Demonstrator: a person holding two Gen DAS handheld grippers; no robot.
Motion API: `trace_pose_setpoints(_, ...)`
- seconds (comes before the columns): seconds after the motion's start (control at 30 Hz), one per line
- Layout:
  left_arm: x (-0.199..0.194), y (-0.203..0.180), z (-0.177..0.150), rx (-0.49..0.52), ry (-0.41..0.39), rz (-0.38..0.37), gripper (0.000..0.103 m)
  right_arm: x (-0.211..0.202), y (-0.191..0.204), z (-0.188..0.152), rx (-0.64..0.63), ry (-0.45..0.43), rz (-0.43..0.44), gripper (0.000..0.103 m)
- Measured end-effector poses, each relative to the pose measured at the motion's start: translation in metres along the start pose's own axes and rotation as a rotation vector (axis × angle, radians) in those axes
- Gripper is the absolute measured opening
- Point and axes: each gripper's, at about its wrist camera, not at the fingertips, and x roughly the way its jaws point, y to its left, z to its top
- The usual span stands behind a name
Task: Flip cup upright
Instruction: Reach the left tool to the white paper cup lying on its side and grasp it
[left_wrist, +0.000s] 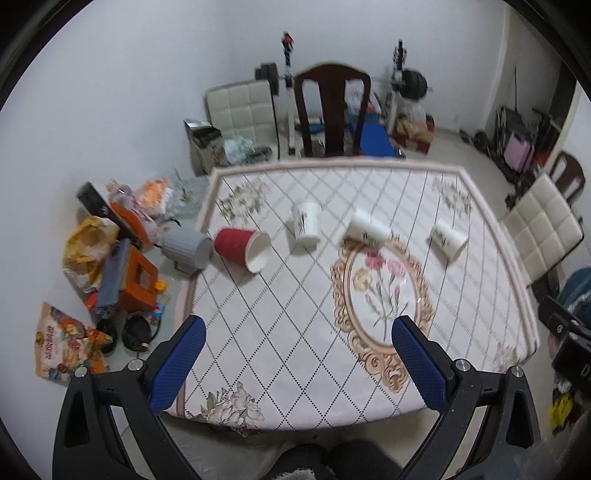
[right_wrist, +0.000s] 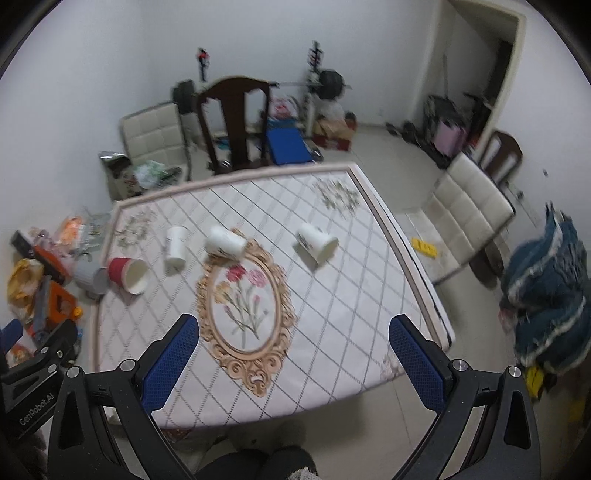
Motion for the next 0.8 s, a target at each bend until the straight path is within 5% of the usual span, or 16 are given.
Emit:
trace_pose_setpoints(0.27, 0.089, -0.032, -0.009, 0.090, 0.162, -0.028, 0.103, 0.122, -0.039, -0.034, 0.096, 0.216, -0.153, 0.103)
trace_pose_setpoints(0.5, 0.154, -0.076, 0.006, 0.191, 0.240, 0.002, 0.103, 0.210, -0.066, -0.042, 0.134, 0.356, -0.175, 0.103)
trace_pose_setpoints(0.63, 0.189, -0.121, 0.028, 0.344, 0.249, 0.027, 0.103, 0.252, -0.079, -0.034, 0.141, 0.421, -0.170, 0.103)
trace_pose_setpoints(0.8, 0.226, -0.202, 0.057, 0.706, 0.159, 0.057, 0.103, 0.301, -0.111, -0.021, 0.166, 0.490, -0.173, 0.103)
